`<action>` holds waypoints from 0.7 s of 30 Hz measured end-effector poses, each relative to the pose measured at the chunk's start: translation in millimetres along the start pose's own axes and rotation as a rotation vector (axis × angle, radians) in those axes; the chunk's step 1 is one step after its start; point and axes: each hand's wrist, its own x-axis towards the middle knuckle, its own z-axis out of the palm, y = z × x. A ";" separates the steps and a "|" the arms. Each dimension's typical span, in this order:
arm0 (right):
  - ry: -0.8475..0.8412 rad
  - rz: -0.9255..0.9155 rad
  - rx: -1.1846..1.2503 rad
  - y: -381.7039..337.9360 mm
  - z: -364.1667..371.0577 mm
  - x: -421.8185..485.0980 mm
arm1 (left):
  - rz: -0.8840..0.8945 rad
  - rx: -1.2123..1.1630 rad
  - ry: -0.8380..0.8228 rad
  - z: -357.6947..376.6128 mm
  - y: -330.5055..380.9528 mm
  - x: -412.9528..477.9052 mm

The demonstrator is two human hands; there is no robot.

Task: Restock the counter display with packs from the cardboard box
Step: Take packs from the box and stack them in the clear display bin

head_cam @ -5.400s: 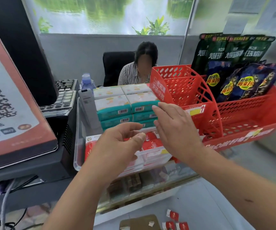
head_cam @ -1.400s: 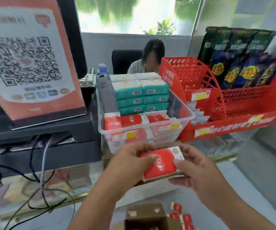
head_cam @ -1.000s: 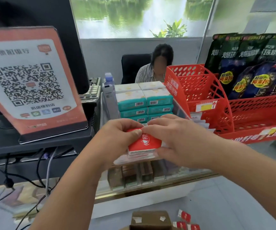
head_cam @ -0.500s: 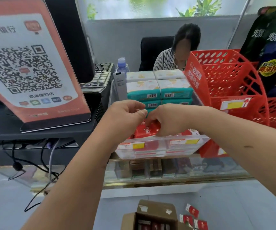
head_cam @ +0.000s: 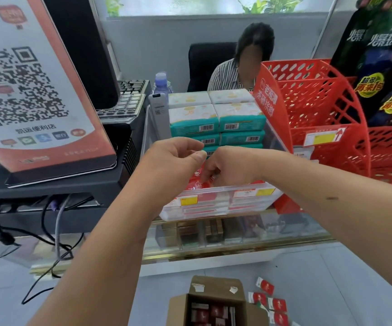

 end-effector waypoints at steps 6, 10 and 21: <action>0.321 0.056 0.267 -20.5 2.7 -64.4 | -0.057 -0.155 -0.148 -0.1 6.8 -23.3; 0.486 0.092 0.361 -37.6 29.7 -117.8 | -0.058 -0.110 -0.255 3.8 -8.3 -37.7; 0.346 0.406 0.551 -5.5 221.7 -143.9 | -0.218 0.108 -0.386 70.7 -149.4 -77.9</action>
